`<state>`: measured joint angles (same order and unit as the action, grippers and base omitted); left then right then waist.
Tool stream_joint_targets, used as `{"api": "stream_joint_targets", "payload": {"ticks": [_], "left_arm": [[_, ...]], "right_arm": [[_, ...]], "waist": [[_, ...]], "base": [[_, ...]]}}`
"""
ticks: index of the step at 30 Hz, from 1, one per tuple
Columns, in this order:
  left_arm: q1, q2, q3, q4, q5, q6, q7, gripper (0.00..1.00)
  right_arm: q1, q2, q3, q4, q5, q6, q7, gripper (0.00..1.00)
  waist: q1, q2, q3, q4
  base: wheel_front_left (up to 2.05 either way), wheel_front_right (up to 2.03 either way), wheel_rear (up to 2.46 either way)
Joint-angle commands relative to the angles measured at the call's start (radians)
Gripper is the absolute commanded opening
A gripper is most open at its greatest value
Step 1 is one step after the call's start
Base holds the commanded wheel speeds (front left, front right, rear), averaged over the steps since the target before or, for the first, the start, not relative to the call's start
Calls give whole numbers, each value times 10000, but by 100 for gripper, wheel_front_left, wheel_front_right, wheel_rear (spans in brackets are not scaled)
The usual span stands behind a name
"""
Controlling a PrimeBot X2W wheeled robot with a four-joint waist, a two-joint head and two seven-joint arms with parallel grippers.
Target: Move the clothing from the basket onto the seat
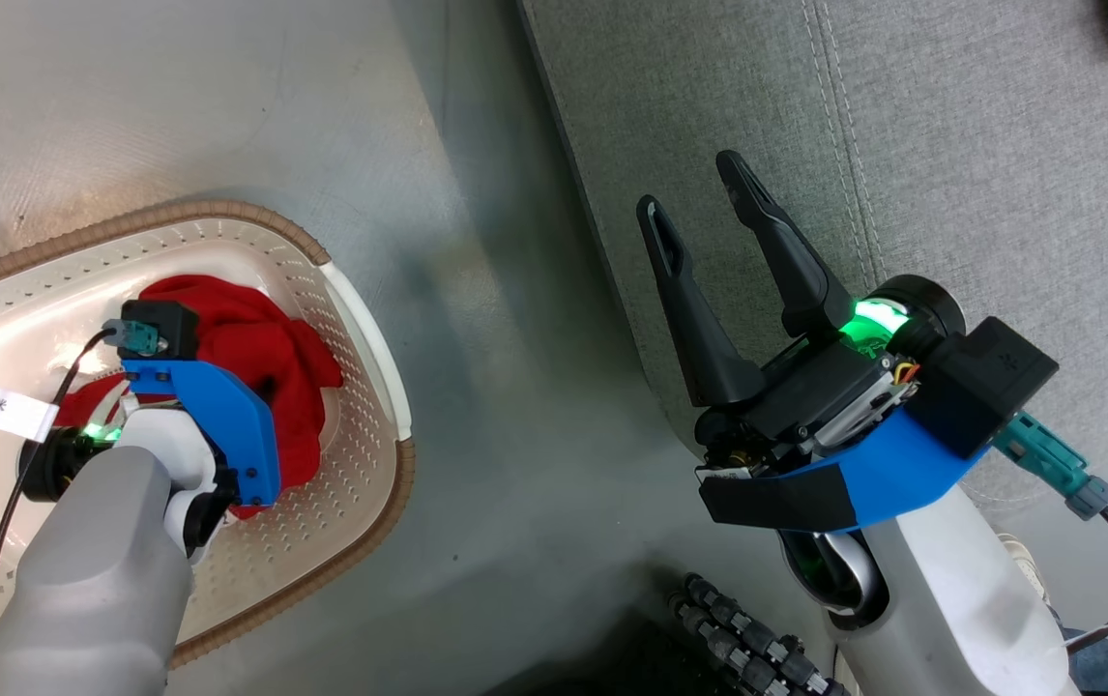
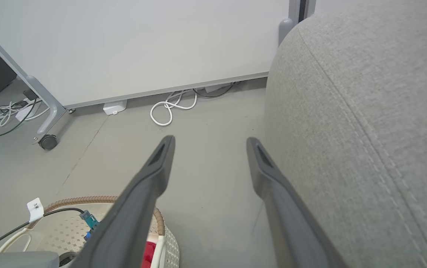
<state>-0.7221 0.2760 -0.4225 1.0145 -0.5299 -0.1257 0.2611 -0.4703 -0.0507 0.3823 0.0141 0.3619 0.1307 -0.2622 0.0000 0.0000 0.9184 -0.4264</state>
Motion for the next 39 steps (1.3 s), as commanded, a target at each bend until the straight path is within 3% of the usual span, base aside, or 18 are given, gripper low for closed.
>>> {"api": "stream_joint_targets", "payload": {"ticks": [1,15,26,32,39], "left_arm": [[36,115,-216,-154,-147,-67,32,0],[4,655,-1198,-628,-1080,-70,-225,0],[34,786,-1320,-427,-1676,-71,-835,0],[305,228,-1701,-489,-1999,-71,-1273,0],[937,-489,-2482,-892,-2602,-72,-1989,0]], "right_arm": [[57,5,-19,-14,-23,1,-37,100],[-164,5,69,56,-16,1,-38,100],[-513,5,367,219,97,1,-38,100],[-513,5,282,809,-311,1,-36,100],[168,2,-81,1713,-936,1,-36,100]], "waist": [[0,0,2,6],[0,0,-75,-6],[0,0,-422,-134],[0,0,-1709,541],[0,0,-4022,1809]], "base": [[0,0,0],[0,0,0],[0,0,0],[0,0,0],[0,0,0]]}}
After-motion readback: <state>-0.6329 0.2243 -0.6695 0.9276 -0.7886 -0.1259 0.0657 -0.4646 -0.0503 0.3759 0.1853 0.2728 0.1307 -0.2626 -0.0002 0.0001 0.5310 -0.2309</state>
